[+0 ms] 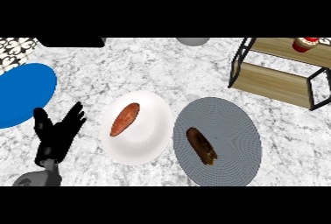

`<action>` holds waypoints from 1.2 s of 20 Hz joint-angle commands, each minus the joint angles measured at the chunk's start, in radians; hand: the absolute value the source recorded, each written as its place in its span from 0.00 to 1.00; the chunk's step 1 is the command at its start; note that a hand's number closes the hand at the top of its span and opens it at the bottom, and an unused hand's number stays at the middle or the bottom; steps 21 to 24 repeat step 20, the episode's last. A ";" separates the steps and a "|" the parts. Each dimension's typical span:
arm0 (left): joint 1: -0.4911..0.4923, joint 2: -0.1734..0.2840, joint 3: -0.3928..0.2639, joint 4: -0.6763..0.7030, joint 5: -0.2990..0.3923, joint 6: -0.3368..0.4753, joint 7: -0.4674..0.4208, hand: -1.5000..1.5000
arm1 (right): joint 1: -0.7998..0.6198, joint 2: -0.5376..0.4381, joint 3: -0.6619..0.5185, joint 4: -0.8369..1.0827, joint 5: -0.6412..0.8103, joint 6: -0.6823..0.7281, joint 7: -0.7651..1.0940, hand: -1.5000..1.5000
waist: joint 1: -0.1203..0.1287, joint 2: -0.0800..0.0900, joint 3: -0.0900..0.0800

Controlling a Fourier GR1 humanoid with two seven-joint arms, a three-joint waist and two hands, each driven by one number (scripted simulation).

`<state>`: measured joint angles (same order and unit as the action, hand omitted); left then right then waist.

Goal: Pick the cupcake from the placemat and place it in the tiered shelf

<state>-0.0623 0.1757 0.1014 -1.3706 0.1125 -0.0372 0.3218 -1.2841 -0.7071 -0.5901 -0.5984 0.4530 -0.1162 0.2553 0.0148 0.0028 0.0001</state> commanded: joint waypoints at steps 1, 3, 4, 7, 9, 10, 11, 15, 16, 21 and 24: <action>0.004 -0.002 0.006 0.001 0.000 0.000 -0.018 0.50 | 0.004 -0.057 -0.040 -0.025 -0.023 -0.072 0.015 0.00 | -0.007 -0.001 0.000; 0.011 -0.036 -0.024 0.011 -0.028 0.026 -0.021 0.50 | 0.039 -0.096 -0.036 -0.017 0.001 -0.110 0.000 0.00 | -0.006 0.001 0.000; 0.023 0.001 0.010 -0.012 0.008 -0.002 0.009 0.50 | 0.056 -0.131 -0.047 -0.006 0.006 -0.120 0.009 0.00 | -0.003 0.000 0.000; 0.002 -0.009 -0.001 -0.036 0.000 0.012 0.019 0.50 | 0.074 -0.187 -0.088 -0.014 -0.021 -0.147 0.019 0.00 | -0.009 -0.003 0.001; 0.004 -0.008 0.012 -0.001 -0.004 0.019 0.006 0.50 | 0.107 -0.236 -0.129 -0.017 -0.055 -0.132 0.025 0.00 | -0.017 -0.003 0.000; 0.001 -0.018 0.004 0.025 -0.013 0.015 -0.023 0.50 | 0.126 -0.236 -0.147 -0.006 -0.079 -0.130 0.008 0.00 | -0.014 -0.001 0.000; -0.003 -0.009 0.024 0.019 -0.005 0.029 -0.009 0.50 | 0.164 -0.270 -0.181 -0.032 -0.102 -0.111 0.019 0.00 | -0.028 -0.005 0.001; 0.036 0.011 0.035 0.034 0.015 -0.023 -0.034 0.50 | 0.235 -0.315 -0.222 -0.027 -0.188 -0.015 -0.001 0.00 | -0.015 -0.003 0.000; 0.001 -0.018 0.006 0.001 0.005 0.004 0.012 0.50 | 0.196 -0.394 -0.227 0.041 -0.190 0.034 -0.003 0.00 | -0.008 0.000 0.001; 0.008 -0.017 0.008 0.001 -0.014 0.019 -0.004 0.50 | 0.318 -0.485 -0.293 0.053 -0.263 0.167 -0.034 0.00 | -0.020 -0.003 0.001; 0.008 -0.017 0.008 0.001 -0.014 0.019 -0.004 0.50 | 0.318 -0.485 -0.293 0.053 -0.263 0.167 -0.034 0.00 | -0.020 -0.003 0.001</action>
